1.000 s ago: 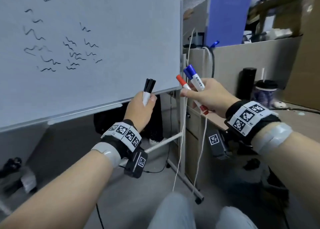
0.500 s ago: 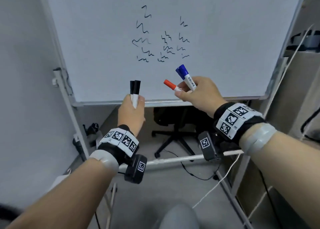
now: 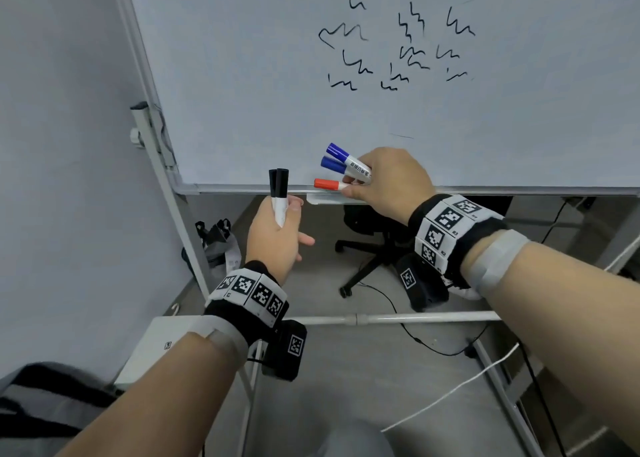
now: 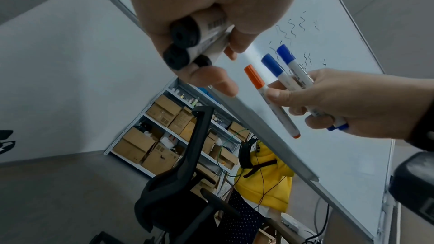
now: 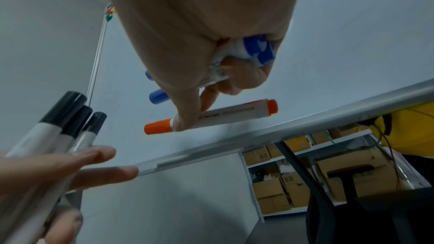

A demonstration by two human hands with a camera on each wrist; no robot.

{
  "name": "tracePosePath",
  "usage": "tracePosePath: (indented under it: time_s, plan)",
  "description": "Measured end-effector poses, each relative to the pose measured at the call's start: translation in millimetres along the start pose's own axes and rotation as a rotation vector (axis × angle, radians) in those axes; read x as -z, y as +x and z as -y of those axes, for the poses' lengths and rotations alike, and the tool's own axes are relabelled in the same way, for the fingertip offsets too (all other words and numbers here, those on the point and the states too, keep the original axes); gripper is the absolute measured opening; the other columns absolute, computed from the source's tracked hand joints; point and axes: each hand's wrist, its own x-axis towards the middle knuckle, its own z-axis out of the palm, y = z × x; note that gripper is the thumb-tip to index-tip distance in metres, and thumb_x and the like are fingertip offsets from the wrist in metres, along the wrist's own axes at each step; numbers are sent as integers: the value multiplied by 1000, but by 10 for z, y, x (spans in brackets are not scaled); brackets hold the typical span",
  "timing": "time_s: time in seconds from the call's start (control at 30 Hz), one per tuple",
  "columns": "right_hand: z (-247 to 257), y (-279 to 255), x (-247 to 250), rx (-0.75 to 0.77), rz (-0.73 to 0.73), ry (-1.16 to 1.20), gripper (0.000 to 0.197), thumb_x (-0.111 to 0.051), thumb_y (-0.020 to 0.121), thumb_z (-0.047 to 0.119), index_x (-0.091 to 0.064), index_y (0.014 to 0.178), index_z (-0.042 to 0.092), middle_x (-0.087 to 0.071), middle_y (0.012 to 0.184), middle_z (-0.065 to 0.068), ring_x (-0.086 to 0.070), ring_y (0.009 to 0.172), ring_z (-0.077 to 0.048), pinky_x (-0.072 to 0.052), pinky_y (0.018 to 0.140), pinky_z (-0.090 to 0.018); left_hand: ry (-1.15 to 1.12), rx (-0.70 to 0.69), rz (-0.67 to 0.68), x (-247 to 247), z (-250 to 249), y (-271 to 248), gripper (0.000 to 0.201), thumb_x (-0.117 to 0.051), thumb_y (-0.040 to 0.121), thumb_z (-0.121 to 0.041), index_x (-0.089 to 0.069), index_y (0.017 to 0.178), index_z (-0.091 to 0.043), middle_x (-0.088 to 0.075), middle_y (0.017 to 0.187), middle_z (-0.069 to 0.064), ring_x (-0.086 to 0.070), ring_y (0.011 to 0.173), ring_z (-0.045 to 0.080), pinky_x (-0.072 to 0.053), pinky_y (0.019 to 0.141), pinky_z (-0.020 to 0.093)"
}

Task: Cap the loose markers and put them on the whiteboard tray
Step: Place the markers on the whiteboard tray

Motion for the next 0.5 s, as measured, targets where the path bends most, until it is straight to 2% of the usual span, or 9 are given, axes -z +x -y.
tracePosePath:
  time_s: [0.1, 0.23, 0.33, 0.4, 0.5]
  plan:
    - [15, 132, -115, 4, 23, -29, 24, -79, 84, 46, -76, 96, 24, -64, 77, 3, -63, 76, -23, -37, 57, -29, -7, 24, 28, -38, 63, 61, 14, -50, 106, -34, -60, 106, -25, -68, 103, -6, -77, 66, 19, -50, 41, 28]
    - [32, 219, -270, -6, 43, -21, 23, -81, 82, 44, -77, 95, 26, -67, 81, 3, -65, 78, -23, -42, 65, -29, -58, 25, 75, -61, 152, 93, 9, -50, 107, -36, -58, 103, -34, -67, 116, -12, -79, 69, 21, -52, 43, 31]
    - [33, 231, -346, -21, 42, -26, 21, -80, 84, 44, -73, 89, 24, -61, 71, 7, -61, 73, -22, -36, 56, -26, -62, 13, 101, -72, 200, 81, 7, -50, 107, -36, -57, 106, -37, -66, 121, -17, -79, 71, 21, -53, 46, 34]
    - [15, 231, -364, -35, 25, -25, 19, -78, 85, 41, -72, 90, 24, -55, 67, 10, -58, 70, -22, -33, 53, -26, -72, 20, 110, -80, 215, 80, 8, -51, 107, -36, -58, 110, -34, -65, 122, -21, -79, 71, 21, -54, 48, 35]
    - [-14, 222, -368, -43, 21, -10, 17, -77, 85, 39, -73, 92, 24, -55, 67, 11, -61, 74, -23, -36, 58, -27, -73, 21, 113, -84, 223, 80, 15, -51, 106, -37, -58, 117, -28, -65, 123, -23, -79, 72, 21, -54, 49, 37]
